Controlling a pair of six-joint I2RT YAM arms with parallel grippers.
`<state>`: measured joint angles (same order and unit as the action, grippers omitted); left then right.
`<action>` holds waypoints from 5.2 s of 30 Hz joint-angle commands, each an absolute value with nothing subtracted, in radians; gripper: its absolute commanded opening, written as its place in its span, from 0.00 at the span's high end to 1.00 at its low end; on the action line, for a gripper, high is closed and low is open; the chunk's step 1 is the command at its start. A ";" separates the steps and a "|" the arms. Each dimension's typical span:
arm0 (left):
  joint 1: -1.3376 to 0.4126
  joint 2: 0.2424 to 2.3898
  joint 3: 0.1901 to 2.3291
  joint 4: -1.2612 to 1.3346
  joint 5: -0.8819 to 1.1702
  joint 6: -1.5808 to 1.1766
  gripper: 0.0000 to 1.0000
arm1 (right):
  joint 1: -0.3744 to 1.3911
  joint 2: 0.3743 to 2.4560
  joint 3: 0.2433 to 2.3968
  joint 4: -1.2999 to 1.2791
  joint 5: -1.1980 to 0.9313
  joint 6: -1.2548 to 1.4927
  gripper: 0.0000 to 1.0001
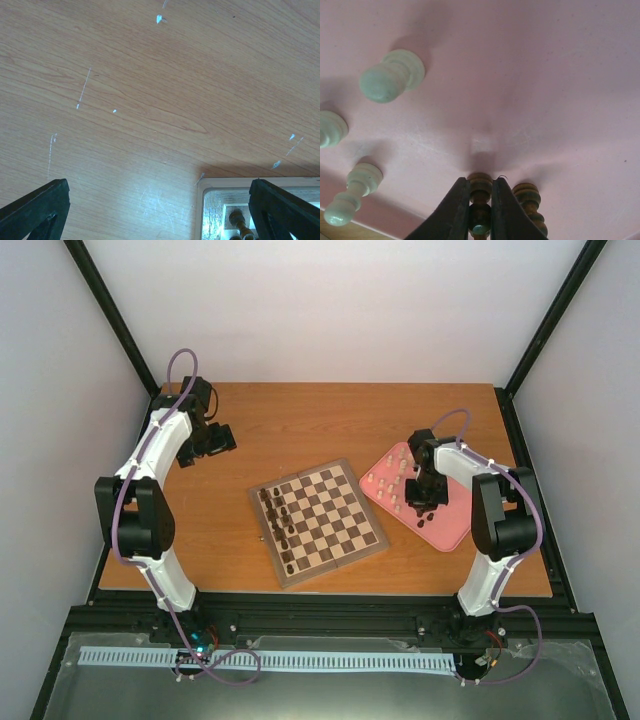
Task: Set up the chess pieces on the board
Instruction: Pick up the chess piece from the storage box, then place the chess piece on the chessboard, then pick up the chess piece from the storage box.
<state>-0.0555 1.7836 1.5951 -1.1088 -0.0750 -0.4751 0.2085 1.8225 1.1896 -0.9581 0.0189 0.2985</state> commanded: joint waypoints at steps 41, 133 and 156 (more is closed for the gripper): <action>-0.061 1.737 1.609 -1.102 -0.055 -0.479 0.00 | 1.042 2.109 1.855 -1.229 -0.065 0.400 0.97; -0.061 1.731 1.619 -1.115 -0.058 -0.477 0.00 | 0.408 1.628 1.238 -1.082 0.117 0.434 0.37; -0.060 1.768 1.621 -1.115 -0.064 -0.476 0.00 | 0.135 1.718 1.047 -0.878 0.026 0.431 0.61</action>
